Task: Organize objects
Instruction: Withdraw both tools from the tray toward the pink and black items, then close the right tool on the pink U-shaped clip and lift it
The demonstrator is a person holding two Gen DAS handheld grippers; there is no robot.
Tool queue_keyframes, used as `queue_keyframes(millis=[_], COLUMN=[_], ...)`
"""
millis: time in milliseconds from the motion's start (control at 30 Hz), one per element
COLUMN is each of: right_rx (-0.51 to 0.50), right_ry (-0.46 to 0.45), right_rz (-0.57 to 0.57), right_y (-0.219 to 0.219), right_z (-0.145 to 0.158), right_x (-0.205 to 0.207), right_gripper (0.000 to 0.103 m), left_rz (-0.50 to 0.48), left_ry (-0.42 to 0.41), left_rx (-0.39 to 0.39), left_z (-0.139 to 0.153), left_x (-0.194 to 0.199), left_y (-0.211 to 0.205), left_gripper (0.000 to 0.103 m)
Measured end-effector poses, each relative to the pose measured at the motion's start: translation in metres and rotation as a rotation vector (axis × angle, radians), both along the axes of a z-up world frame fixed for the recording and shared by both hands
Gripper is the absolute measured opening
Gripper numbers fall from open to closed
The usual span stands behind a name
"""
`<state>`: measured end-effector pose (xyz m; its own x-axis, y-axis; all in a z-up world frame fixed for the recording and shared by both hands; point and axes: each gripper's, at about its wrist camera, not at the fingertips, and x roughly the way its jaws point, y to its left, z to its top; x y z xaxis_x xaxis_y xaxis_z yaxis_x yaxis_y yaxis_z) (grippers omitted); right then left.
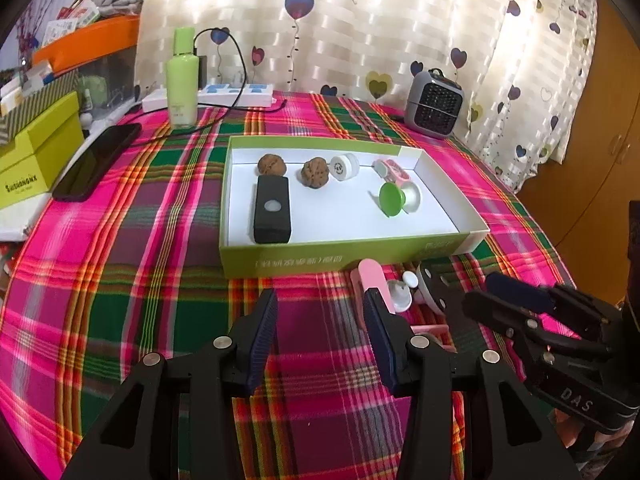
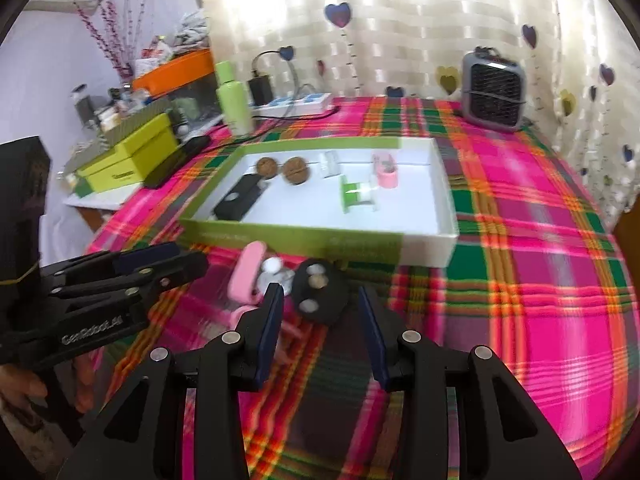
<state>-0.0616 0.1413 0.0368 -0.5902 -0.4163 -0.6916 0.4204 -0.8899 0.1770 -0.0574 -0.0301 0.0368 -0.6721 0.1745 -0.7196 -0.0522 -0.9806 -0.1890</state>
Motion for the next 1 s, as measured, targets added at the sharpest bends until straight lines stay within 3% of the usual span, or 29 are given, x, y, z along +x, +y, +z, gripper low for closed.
queue_keyframes(millis=[533, 600, 667, 900, 1000], right_rx=[-0.072, -0.056, -0.045, 0.002, 0.048], right_ry=[-0.081, -0.087, -0.082, -0.081, -0.061], right_rz=[0.128, 0.138, 0.159, 0.240, 0.226], right_y=[-0.016, -0.020, -0.022, -0.034, -0.037], right_z=[-0.017, -0.019, -0.020, -0.021, -0.021], right_x=[0.002, 0.002, 0.005, 0.016, 0.015], right_gripper=[0.040, 0.041, 0.048, 0.049, 0.049], left_rz=[0.020, 0.021, 0.022, 0.024, 0.027], left_ry=[-0.027, -0.031, -0.033, -0.031, -0.033], left_rx=[0.021, 0.022, 0.023, 0.028, 0.031], left_z=[-0.014, -0.016, -0.016, -0.015, -0.016], left_x=[0.012, 0.012, 0.012, 0.012, 0.012], left_y=[-0.013, -0.015, -0.016, -0.019, -0.021], left_gripper=[0.043, 0.043, 0.043, 0.043, 0.043])
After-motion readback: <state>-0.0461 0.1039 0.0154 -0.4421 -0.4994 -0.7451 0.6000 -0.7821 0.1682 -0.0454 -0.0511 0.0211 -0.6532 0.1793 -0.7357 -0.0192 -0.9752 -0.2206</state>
